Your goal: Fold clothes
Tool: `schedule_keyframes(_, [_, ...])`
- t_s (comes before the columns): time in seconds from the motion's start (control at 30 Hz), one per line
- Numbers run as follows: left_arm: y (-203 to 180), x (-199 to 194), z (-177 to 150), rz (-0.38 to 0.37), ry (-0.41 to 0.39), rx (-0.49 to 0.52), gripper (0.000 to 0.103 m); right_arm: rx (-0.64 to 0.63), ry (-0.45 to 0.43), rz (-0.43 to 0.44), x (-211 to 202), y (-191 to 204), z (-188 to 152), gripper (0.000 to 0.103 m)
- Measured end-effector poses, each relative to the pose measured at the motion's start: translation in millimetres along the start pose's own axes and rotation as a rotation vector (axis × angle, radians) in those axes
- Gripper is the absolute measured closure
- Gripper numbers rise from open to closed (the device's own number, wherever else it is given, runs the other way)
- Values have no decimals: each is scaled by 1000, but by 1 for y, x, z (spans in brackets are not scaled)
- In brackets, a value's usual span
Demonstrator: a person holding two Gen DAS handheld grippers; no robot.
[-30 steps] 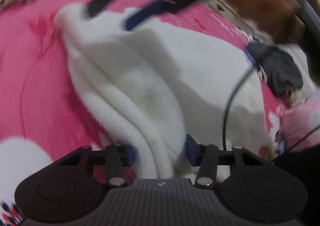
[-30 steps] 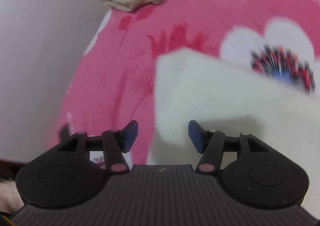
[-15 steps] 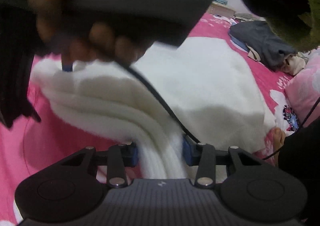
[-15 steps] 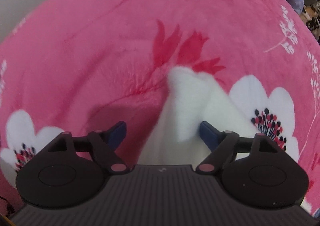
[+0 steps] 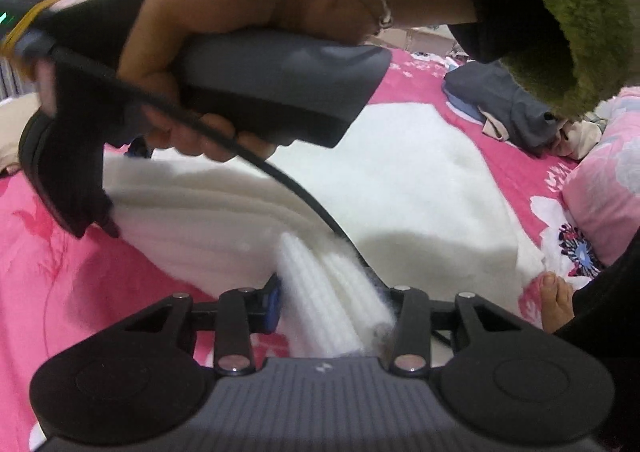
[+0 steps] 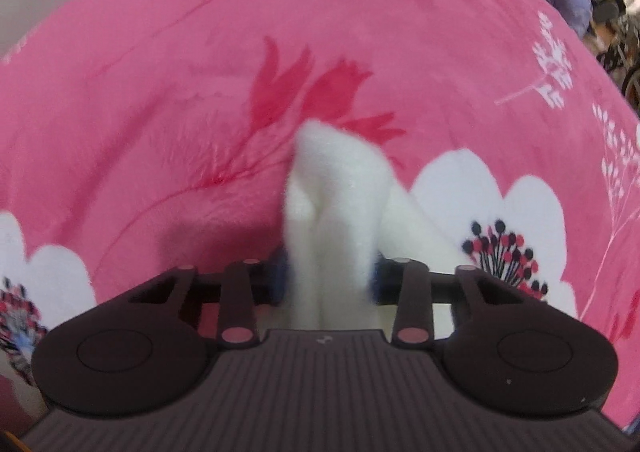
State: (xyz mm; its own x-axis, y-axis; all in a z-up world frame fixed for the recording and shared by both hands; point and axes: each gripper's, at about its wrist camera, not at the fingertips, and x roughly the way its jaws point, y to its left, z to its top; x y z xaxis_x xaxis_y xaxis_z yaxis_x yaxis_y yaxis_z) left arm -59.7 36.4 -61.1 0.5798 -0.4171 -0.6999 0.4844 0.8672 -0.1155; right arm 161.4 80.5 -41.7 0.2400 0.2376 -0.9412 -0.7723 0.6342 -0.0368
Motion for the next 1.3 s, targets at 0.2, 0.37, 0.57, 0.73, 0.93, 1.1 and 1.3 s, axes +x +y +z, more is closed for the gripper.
schedule_keyframes(0.2, [-11, -4, 6, -15, -49, 36, 69, 155, -86, 97, -38, -43, -23, 74])
schedule_keyframes(0.37, [-25, -6, 15, -57, -77, 81, 71, 283, -160, 148, -72, -82, -51, 75])
schedule_keyframes(0.57, [-41, -12, 20, -112, -88, 126, 73, 436, -249, 209, -113, -128, -84, 75])
schedule_keyframes(0.73, [-53, -17, 33, -162, -91, 177, 73, 579, -323, 248, -134, -171, -128, 75])
schedule_keyframes(0.93, [-81, 1, 46, -220, -75, 232, 73, 713, -386, 267, -145, -209, -181, 75])
schedule_keyframes(1.1, [-103, 18, 54, -249, -54, 261, 74, 826, -411, 293, -139, -237, -220, 75])
schedule_keyframes(1.3, [-120, 32, 63, -276, -29, 284, 74, 903, -438, 323, -132, -260, -252, 75])
